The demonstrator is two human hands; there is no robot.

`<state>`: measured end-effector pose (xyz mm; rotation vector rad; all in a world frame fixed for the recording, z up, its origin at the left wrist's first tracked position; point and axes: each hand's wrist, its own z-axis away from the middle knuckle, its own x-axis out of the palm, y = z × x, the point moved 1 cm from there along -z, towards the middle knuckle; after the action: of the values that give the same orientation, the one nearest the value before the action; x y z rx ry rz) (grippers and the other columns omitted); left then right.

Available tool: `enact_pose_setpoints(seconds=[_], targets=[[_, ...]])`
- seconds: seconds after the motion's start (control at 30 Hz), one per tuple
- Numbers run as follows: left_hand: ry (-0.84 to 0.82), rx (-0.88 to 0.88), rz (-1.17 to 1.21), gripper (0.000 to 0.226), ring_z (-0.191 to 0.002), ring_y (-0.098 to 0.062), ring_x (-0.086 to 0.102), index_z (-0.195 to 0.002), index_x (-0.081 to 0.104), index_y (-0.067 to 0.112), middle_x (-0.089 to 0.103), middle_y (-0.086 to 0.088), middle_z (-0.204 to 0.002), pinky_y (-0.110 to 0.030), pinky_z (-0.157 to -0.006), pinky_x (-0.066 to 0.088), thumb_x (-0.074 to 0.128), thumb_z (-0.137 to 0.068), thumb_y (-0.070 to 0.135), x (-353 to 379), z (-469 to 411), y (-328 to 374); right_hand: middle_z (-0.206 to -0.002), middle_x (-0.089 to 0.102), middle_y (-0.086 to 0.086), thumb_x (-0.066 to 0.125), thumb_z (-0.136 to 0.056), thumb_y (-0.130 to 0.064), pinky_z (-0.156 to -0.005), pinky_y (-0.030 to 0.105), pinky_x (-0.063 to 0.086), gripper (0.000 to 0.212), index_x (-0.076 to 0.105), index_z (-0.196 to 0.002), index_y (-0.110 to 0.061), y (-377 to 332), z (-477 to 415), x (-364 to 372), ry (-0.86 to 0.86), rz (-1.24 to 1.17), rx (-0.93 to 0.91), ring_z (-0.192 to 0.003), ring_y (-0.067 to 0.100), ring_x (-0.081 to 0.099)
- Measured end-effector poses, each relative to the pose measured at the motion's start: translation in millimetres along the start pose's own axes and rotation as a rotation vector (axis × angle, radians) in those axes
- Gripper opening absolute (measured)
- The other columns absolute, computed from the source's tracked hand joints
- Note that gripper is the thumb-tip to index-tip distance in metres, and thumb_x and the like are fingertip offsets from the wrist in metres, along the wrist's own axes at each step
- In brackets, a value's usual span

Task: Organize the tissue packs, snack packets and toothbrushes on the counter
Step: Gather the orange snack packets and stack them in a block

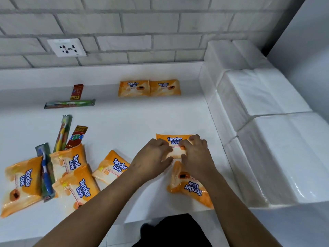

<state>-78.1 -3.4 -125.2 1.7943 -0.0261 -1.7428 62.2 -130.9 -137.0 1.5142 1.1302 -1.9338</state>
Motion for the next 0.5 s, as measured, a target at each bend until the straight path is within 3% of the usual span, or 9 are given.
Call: enact_pose_setpoints(seconds=[0.23,0.5], targets=[[-0.065,-0.055,-0.082,0.051,-0.141,-0.027,0.048,-0.145,0.058,0.018,0.045,-0.004,-0.160,-0.036,-0.114,0.041,0.061,-0.100,0.041,2,-1,-1,-0.137,0.049,0.006,0.069,-0.094,-0.014,-0.089,0.040,0.056,0.041,0.063,-0.132,-0.026,-6,-16,15,0.095,-0.040,-0.055,-0.119,0.028,0.048],[-0.046,-0.115,-0.096,0.056,-0.144,-0.025,0.046,-0.151,0.052,0.015,0.037,-0.004,-0.166,-0.034,-0.115,0.039,0.059,-0.102,0.042,-16,-19,-22,-0.140,0.048,0.005,0.067,-0.097,-0.019,-0.092,0.037,0.055,0.042,0.060,-0.138,-0.027,-25,-62,20,0.088,-0.011,-0.105,-0.121,0.027,0.047]])
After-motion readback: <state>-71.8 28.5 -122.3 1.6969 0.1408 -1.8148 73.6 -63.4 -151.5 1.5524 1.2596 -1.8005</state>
